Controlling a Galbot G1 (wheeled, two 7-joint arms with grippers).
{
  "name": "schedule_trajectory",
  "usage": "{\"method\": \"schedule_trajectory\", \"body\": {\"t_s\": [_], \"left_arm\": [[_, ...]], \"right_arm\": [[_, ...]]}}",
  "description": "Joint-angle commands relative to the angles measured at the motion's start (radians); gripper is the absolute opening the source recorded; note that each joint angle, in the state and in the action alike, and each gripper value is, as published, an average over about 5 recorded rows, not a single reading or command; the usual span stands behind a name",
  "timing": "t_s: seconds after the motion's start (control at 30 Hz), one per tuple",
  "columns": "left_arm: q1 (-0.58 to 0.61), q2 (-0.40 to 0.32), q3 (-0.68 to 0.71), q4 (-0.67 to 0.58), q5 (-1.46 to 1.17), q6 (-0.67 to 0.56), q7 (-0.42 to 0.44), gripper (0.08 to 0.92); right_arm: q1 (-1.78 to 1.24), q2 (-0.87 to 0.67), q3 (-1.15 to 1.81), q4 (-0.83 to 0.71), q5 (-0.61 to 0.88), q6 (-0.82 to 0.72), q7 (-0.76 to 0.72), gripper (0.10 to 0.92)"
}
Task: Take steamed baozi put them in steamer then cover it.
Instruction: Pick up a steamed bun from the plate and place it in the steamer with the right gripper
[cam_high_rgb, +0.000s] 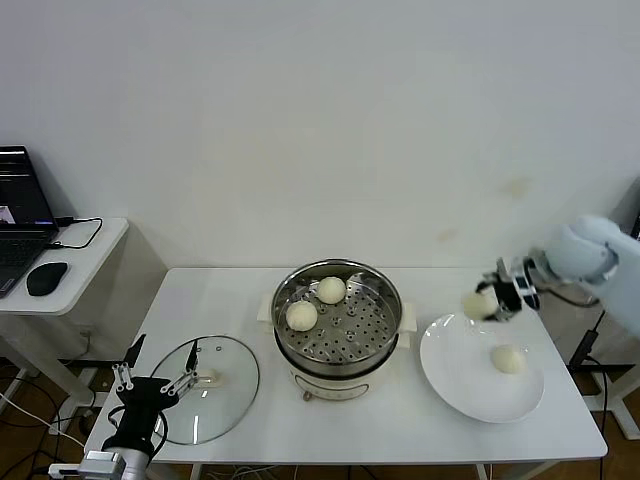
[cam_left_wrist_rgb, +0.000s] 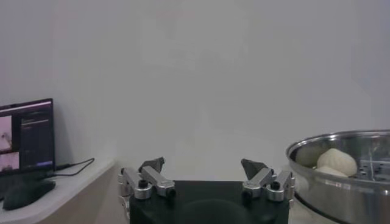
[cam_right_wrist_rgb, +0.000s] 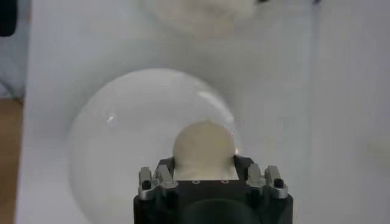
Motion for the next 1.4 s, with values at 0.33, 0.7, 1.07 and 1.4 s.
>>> {"method": "schedule_trajectory", "body": {"t_s": [0.33,0.7,1.07,1.4], "left_arm": [[0.008,-0.010,-0.025,0.000,-0.002,-0.004,0.000,0.823],[0.008,-0.022,-0.038,-0.007,-0.007,-0.005,-0.001,0.823],[0.000,-0.033,-0.038,0.007,-0.012,-0.009,-0.003,0.823],[-0.006,-0.036,-0.034,0.023,-0.012,-0.015,-0.004,0.823]], "right_arm": [[0.253,0.391,-0.308,0.043,0.146,0.102,0.126,0.611],[0.209,0.522,-0.400,0.005,0.008,0.320,0.117,0.619],[0.193,0.543,-0.445,0.014,-0.118,0.473,0.074,0.621],[0.184,0.531,-0.456,0.050,-0.149,0.518,0.073,0.628]]}}
